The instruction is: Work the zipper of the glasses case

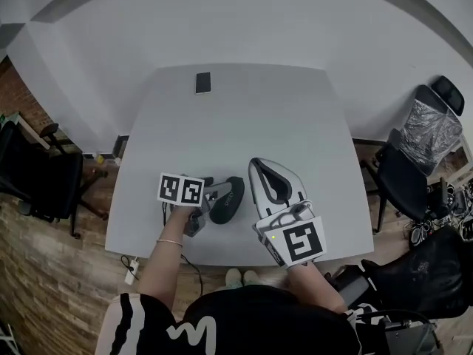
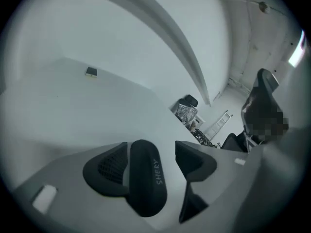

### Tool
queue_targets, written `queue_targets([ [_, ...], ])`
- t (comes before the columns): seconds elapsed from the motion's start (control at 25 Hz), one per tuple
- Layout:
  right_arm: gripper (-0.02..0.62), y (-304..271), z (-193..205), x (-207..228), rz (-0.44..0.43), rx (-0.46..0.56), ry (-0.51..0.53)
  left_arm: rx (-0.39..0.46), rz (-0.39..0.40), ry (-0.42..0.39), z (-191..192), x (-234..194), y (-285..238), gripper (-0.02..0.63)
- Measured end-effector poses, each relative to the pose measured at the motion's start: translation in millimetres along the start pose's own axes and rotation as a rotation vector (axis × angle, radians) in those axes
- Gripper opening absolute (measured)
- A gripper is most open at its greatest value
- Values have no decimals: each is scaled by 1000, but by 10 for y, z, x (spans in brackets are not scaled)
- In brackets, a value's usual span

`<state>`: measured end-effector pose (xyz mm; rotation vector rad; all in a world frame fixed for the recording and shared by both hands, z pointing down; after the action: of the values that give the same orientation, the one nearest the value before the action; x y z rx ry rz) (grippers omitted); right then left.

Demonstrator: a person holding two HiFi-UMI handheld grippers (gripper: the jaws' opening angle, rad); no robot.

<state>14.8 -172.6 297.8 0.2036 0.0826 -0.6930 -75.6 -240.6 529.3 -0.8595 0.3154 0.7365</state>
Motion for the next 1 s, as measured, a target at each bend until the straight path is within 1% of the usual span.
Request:
queue_targets([
  [0.08,6,9,0,23,1,2,-10,-74,-5,22,165,-138,-133,297],
  [0.16,6,13,0,56,9,-2,-19,-130,-18,15,296,-204,-258,308],
  [0.28,6,33,65,115,17,-15,-6,-181,-29,-40,413,-154,-421,317],
  [0.36,6,45,103,153,21,-17,2,-233,-50,-84,516,-103,-541,322],
  [0.4,6,48,108,161,22,-17,2,-254,-64,-104,565,-83,-593,354],
  [0.44,6,53,111,165,24,-17,2,-271,-74,-122,605,-56,-640,364],
  [0.6,6,62,128,196,32,-23,5,-334,-107,-208,704,80,-819,366],
  [0.68,6,65,133,227,34,-22,5,-363,-153,-268,740,94,-867,379],
  [0.72,6,68,127,245,37,-20,0,-375,-186,-310,758,80,-877,373],
  [0.8,6,64,88,287,46,-8,-17,-391,-250,-387,806,23,-906,328],
  [0.88,6,61,92,319,51,-5,-23,-393,-277,-421,858,-5,-938,321],
  [1.0,6,74,173,335,49,-29,-24,-380,-273,-433,872,26,-940,312],
])
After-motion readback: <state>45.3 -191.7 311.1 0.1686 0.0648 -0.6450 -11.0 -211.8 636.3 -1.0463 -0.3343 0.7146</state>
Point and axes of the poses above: the fingertips, and each gripper's own axes: y backward along the fingers, x to its right, z out of its underside, the point moved 2 cm from there along y, backward along the fingers, and after that the axes turned 3 degrees about -z, right-handed, at the moved point
